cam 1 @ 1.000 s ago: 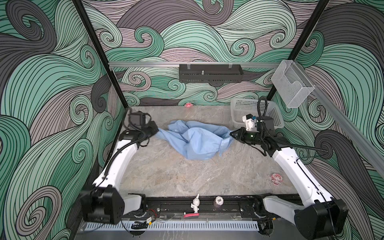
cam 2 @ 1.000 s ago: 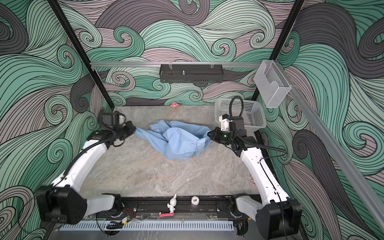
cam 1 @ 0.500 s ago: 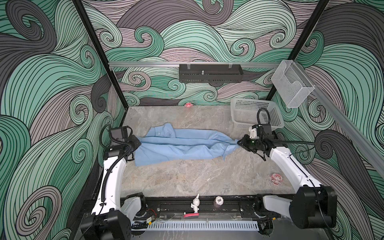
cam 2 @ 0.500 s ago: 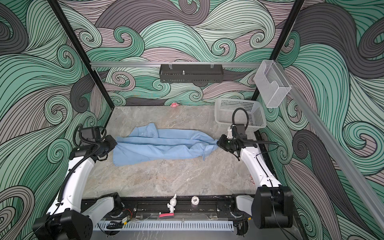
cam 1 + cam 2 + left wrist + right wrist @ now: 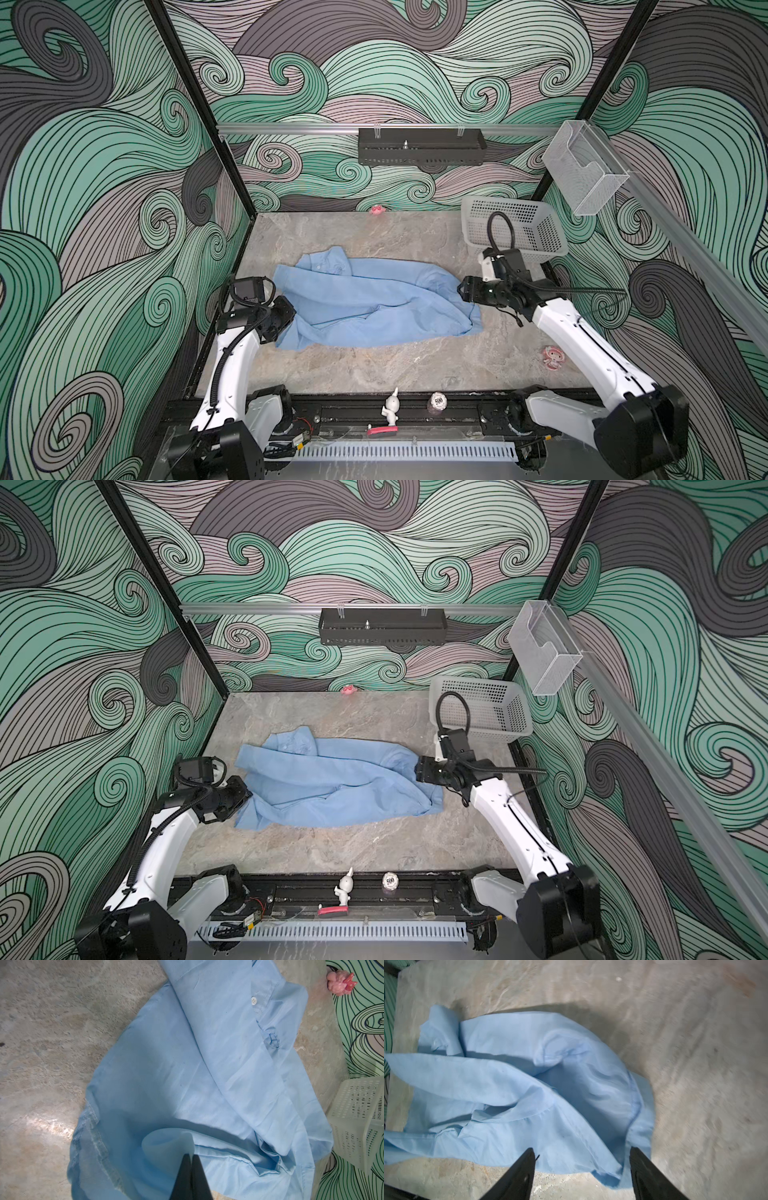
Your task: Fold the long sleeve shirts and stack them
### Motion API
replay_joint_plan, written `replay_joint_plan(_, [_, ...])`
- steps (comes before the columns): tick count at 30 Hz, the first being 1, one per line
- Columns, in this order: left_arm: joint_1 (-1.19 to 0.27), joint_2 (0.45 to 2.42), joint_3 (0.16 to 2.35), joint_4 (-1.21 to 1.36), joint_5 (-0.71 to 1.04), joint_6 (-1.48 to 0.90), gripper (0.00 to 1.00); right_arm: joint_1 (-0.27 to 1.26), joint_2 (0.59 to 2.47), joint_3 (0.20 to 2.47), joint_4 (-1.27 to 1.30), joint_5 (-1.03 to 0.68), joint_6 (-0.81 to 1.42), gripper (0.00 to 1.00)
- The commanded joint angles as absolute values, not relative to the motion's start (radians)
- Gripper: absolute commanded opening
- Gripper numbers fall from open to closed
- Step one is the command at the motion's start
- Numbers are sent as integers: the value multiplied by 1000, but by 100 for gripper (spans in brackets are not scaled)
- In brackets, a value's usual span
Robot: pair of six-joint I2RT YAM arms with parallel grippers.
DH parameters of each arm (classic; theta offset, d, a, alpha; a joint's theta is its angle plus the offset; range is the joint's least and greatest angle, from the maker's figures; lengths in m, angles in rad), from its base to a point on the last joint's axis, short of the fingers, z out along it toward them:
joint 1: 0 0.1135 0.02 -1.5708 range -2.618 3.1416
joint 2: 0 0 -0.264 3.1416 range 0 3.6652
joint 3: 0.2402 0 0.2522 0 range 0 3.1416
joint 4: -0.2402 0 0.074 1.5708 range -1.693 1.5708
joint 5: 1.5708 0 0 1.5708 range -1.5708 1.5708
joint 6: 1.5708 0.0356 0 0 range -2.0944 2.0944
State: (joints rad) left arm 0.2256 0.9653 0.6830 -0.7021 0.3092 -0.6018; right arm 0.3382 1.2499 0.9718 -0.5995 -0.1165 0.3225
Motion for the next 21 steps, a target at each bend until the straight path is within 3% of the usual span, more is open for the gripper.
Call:
replay_joint_plan(1, [219, 958, 692, -707, 331, -636, 0, 427, 1417, 1022, -486, -122, 152, 71])
replay_joint_plan(9, [221, 969, 694, -699, 321, -645, 0, 525, 1824, 1284, -506, -181, -47, 74])
replay_joint_plan(17, [220, 973, 716, -729, 274, -630, 0, 558, 1983, 1401, -500, -168, -127, 72])
replay_joint_plan(19, [222, 975, 717, -719, 269, -632, 0, 558, 1996, 1429, -518, -186, -134, 57])
replay_joint_plan(21, [222, 981, 723, -700, 263, -635, 0, 558, 1970, 1434, -524, -196, -137, 10])
